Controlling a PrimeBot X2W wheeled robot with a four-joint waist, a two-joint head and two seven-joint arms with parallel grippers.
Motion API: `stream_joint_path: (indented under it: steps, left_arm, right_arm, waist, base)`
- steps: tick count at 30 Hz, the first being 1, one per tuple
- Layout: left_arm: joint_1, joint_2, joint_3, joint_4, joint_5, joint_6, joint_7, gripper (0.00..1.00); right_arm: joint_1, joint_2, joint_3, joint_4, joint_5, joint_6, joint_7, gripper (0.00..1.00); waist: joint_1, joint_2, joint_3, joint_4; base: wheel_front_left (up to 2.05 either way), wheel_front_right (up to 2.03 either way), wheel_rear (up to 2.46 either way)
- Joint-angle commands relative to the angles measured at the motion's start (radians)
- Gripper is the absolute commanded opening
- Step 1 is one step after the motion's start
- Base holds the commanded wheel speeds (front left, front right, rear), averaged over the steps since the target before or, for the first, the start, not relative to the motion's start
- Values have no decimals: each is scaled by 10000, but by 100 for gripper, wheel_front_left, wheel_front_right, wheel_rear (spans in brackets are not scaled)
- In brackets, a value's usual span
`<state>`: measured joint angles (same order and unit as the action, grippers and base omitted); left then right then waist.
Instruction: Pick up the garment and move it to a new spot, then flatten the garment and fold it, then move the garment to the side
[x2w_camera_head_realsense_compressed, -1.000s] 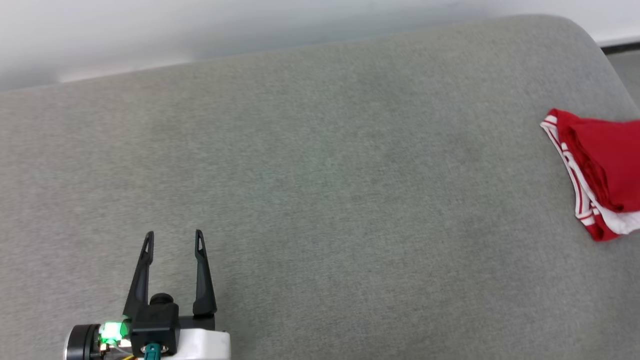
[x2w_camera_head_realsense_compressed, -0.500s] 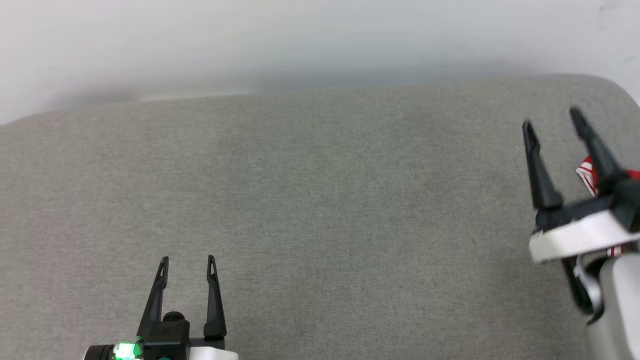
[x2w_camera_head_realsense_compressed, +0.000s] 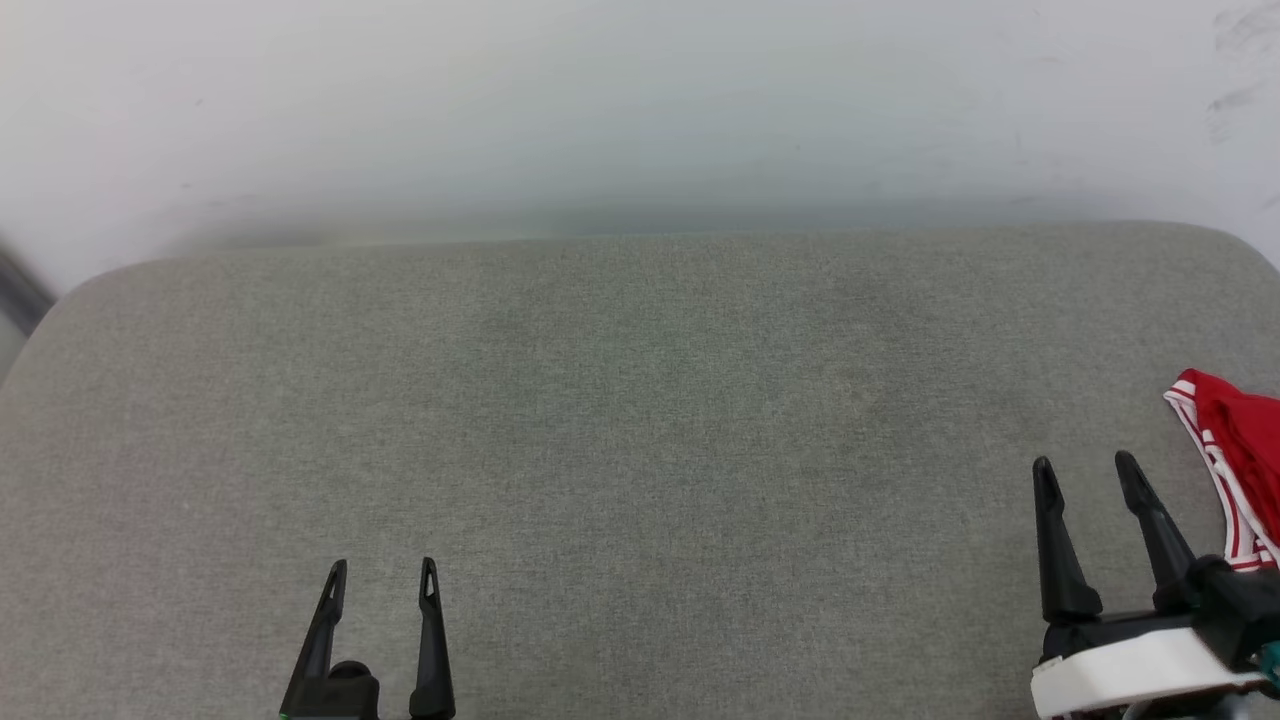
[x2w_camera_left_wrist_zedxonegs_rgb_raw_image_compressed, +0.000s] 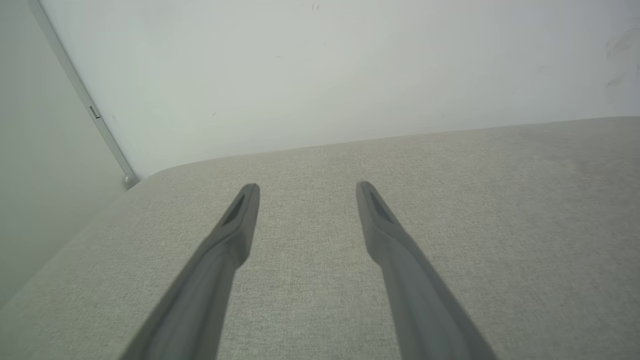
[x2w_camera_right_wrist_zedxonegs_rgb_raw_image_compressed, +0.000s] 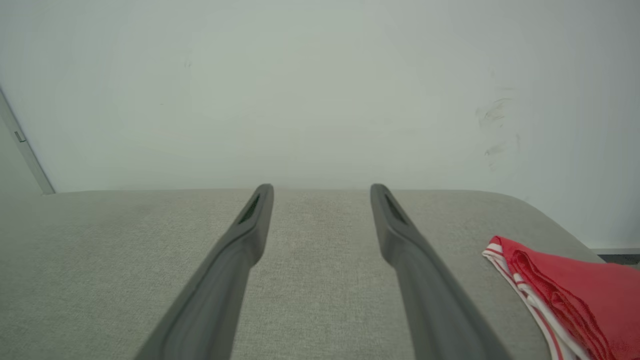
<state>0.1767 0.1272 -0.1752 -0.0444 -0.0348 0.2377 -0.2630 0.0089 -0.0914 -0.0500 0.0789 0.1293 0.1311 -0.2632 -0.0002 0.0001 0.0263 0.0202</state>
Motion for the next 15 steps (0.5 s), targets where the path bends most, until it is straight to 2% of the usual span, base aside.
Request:
stream_joint_path:
  steps: [1, 15]
  left_arm:
    - [102, -9, 53, 2, -28, -39, -21, 100]
    - [447, -232, 361, 76, -166, -590, -21, 100]
  right_arm:
    - [218, 100, -18, -108, 25, -8, -14, 100]
    - [1395, 422, -16, -591, 213, -8, -15, 100]
  waist:
    - [2, -1, -55, 3]
    - [2, -1, -351, 12]
  base:
    - [0, 0, 0]
    - [0, 0, 0]
